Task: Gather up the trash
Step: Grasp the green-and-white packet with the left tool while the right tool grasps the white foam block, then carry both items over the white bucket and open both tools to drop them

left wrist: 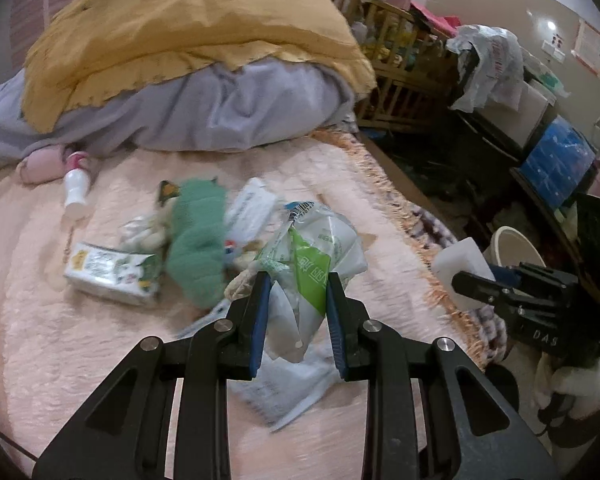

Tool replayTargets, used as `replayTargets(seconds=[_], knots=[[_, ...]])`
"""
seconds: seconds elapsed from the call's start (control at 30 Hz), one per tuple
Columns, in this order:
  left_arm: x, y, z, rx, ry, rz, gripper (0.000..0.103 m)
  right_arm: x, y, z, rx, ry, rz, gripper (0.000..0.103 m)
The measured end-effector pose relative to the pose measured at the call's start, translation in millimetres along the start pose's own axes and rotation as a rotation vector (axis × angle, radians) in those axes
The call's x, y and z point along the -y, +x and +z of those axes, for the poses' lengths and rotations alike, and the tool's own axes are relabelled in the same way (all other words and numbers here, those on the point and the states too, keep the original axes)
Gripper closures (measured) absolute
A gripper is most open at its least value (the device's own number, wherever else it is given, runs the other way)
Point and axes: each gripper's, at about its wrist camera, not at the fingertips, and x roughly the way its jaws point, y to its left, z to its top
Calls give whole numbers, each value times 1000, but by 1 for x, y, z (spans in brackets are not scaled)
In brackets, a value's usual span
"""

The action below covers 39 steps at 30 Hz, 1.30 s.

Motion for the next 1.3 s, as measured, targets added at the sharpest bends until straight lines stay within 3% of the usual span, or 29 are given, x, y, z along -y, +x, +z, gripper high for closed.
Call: replayTargets(seconds=[0.5,1.3], knots=[[100,38,9,-14,116,-38,78,60,-38,-16,35,75,-98,73],[246,100,14,-67,311,-146,78,200,-100,-72,33,299,-298,73]])
